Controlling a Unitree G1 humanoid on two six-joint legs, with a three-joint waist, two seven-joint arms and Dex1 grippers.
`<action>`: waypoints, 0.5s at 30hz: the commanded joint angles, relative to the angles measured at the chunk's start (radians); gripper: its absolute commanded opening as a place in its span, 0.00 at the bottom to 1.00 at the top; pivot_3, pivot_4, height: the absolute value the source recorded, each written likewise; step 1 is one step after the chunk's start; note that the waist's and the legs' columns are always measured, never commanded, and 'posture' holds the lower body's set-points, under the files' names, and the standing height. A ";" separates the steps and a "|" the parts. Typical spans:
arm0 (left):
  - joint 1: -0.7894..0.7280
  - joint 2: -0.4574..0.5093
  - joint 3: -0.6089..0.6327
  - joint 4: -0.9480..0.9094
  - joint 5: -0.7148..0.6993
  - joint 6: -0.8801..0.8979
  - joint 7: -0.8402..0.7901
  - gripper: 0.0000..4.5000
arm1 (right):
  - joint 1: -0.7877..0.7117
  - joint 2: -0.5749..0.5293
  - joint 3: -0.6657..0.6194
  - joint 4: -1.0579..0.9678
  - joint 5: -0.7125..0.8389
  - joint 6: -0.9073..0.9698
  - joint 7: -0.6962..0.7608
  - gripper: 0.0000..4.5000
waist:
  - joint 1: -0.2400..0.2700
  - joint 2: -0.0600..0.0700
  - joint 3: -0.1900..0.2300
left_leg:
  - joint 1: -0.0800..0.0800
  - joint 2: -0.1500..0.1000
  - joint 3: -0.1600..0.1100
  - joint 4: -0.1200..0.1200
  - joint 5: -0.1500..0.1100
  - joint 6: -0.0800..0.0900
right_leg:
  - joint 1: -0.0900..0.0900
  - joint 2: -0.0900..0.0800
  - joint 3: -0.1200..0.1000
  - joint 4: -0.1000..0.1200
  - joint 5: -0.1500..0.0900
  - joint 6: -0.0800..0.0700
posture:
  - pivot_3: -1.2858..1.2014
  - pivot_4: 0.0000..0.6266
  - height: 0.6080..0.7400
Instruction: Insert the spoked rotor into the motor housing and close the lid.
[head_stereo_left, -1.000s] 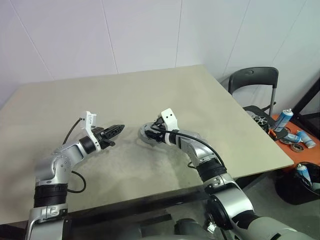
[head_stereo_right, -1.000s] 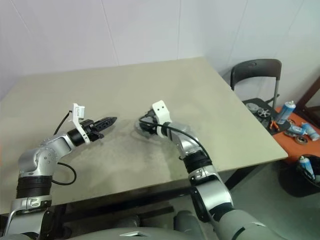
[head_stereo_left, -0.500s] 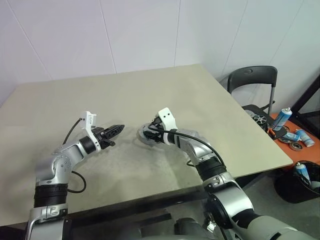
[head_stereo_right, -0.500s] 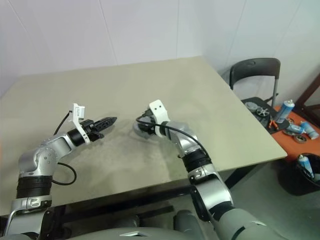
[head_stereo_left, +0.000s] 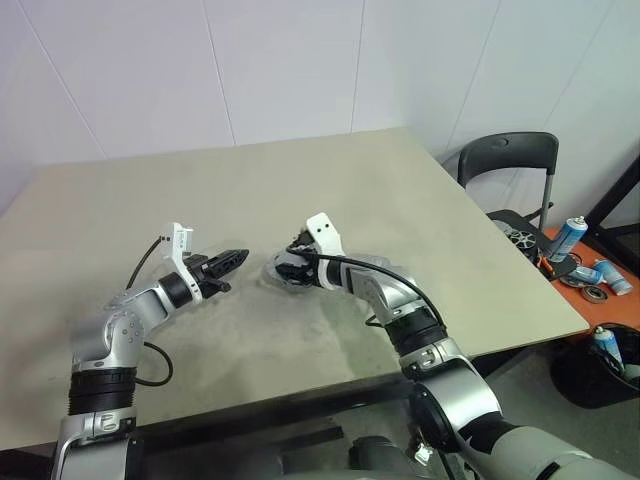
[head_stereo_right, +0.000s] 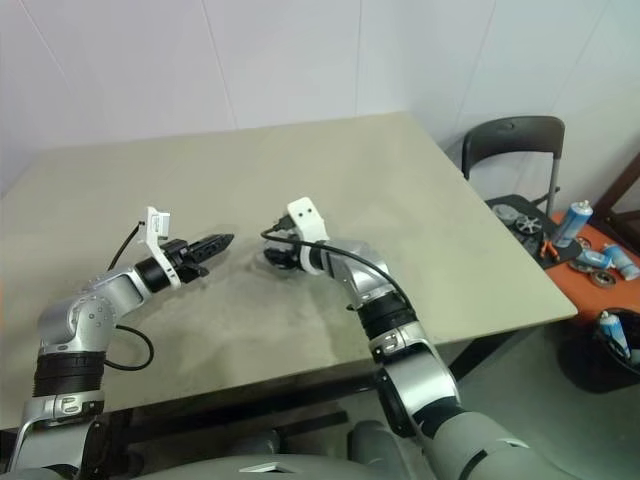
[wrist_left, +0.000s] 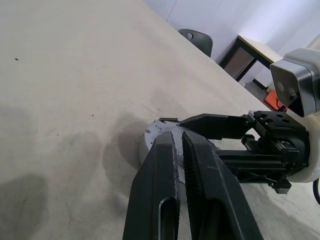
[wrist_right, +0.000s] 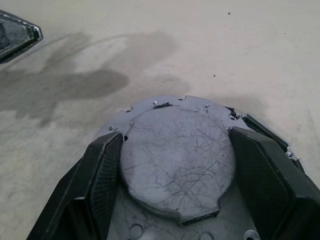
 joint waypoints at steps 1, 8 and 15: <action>-0.021 0.002 0.010 -0.008 -0.002 -0.018 -0.004 0.07 | -0.021 -0.008 0.011 0.019 -0.018 -0.055 -0.002 0.67 | -0.001 0.000 0.000 | 0.000 0.000 0.000 0.000 0.000 0.000 | 0.000 0.000 0.000 0.000 0.000 0.000 | 0.52 0.00 1.00; -0.017 0.003 0.011 -0.011 -0.002 -0.018 -0.005 0.07 | -0.031 -0.056 -0.033 -0.006 0.025 -0.089 0.049 0.67 | 0.001 0.000 0.000 | 0.000 0.000 0.000 0.001 0.000 0.000 | 0.001 0.000 0.000 0.000 0.000 0.000 | 0.52 0.00 1.00; -0.028 0.006 0.011 0.003 0.003 -0.023 -0.008 0.07 | -0.064 -0.100 -0.023 0.004 0.031 -0.145 0.123 0.67 | -0.003 0.000 0.001 | 0.000 0.000 0.000 0.000 0.000 0.000 | 0.000 0.000 0.000 0.000 0.000 0.000 | 0.52 0.00 1.00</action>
